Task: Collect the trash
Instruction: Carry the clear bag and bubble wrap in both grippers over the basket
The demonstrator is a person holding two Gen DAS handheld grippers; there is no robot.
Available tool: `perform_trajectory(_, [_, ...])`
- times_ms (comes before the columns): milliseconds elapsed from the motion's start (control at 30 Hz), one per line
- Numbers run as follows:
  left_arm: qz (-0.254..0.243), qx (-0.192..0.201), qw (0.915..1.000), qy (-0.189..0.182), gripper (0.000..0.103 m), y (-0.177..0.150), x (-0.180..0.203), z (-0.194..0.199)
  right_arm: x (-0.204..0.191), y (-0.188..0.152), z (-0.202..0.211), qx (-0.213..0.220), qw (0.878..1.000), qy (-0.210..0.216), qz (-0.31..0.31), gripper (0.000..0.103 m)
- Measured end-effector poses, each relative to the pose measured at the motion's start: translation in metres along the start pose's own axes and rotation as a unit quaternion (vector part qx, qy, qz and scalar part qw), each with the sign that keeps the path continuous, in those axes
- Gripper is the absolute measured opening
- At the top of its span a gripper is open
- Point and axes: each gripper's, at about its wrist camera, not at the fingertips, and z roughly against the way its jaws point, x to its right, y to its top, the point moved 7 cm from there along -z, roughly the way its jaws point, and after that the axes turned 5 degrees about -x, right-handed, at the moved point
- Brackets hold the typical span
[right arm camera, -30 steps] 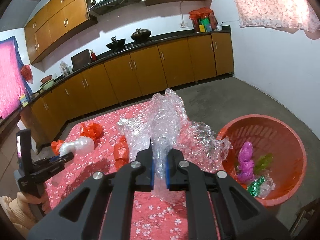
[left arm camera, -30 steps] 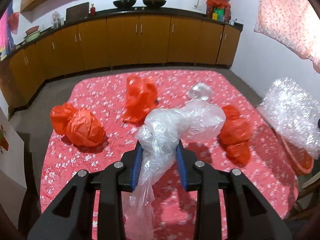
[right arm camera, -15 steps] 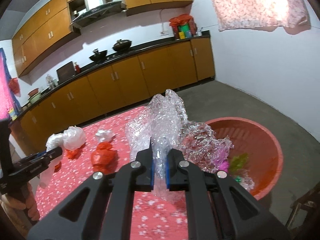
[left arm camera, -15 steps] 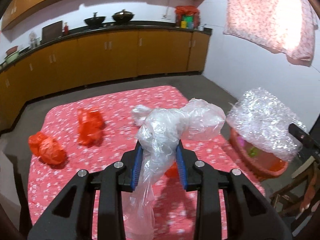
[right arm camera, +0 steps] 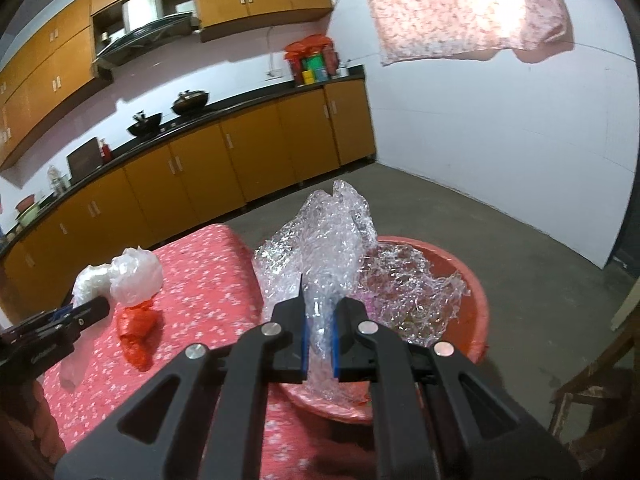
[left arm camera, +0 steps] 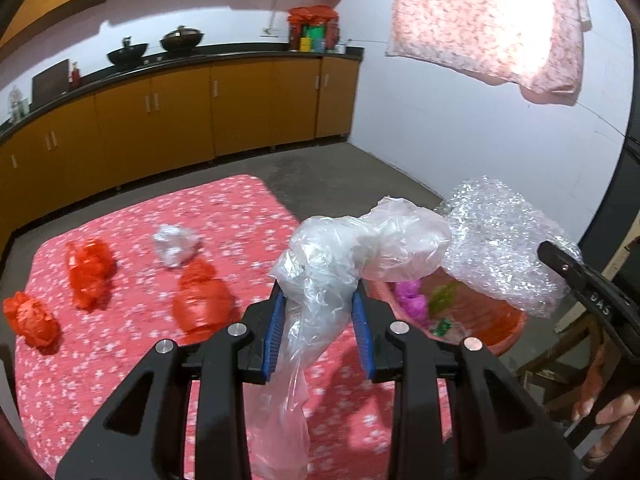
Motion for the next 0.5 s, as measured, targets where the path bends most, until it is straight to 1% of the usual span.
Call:
perform_trajectory(167, [-0.008,-0.003,0.9998,-0.016,0.032,0.006,0.025,-0.011,0.017,-0.001,0.001,0.004,1.0,-0.017,-0.014,0.009])
perform_trajectory(500, [-0.024,-0.013,0.9993,-0.024,0.032,0.01,0.062,-0.038,0.033,-0.001,-0.009,0.004,0.999,-0.038,-0.023,0.009])
